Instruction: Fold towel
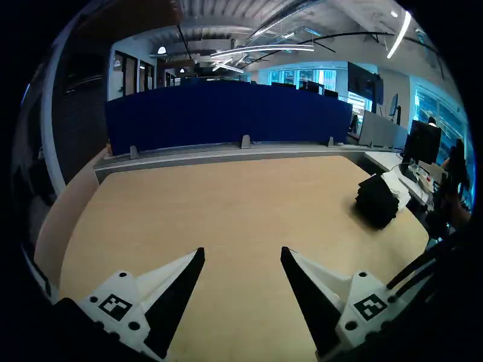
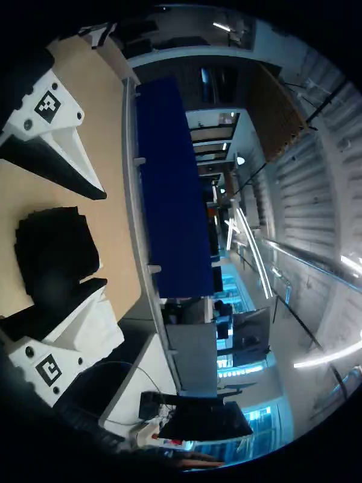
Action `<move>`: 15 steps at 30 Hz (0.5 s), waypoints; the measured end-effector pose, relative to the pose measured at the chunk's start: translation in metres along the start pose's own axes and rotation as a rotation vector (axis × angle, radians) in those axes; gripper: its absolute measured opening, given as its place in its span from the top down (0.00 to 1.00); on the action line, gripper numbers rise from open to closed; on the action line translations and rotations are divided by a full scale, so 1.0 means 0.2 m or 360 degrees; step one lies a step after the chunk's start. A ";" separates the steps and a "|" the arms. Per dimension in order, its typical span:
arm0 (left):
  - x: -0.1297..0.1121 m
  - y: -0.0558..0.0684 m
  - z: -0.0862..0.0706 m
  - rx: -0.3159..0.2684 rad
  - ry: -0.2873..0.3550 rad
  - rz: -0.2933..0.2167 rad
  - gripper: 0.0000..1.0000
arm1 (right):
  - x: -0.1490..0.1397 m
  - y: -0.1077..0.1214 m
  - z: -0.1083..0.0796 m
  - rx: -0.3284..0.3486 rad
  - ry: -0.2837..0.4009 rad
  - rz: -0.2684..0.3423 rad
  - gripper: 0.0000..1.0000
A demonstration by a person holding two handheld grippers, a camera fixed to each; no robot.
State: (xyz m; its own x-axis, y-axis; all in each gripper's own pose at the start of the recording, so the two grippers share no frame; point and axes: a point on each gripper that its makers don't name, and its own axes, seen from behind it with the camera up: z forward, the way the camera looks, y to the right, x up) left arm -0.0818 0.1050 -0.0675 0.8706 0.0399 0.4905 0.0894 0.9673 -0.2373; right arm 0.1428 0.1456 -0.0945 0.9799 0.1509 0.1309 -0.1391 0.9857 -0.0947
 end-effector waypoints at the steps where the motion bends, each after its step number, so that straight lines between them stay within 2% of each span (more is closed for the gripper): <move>1: 0.01 -0.01 0.00 0.0003 0.0008 -0.0002 0.07 | 0.00 0.01 0.00 -0.0017 0.0006 0.0000 0.00; 6: 0.04 -0.04 -0.01 0.0022 0.0051 -0.0015 0.07 | 0.01 0.00 0.01 -0.0059 0.0008 -0.0036 0.00; 9: 0.07 -0.06 -0.01 0.0037 0.0082 -0.0023 0.07 | 0.02 -0.05 0.03 -0.0044 0.0010 -0.0084 0.00; 15: 0.13 -0.12 0.00 0.0080 0.0164 -0.0045 0.07 | 0.09 -0.20 0.06 -0.0037 0.0079 -0.0191 0.00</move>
State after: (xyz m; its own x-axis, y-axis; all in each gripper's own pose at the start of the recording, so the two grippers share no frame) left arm -0.0614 0.0822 -0.0496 0.9134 -0.0112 0.4068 0.0925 0.9792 -0.1807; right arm 0.1648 0.1108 -0.0756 0.9952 0.0273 0.0937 -0.0175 0.9944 -0.1040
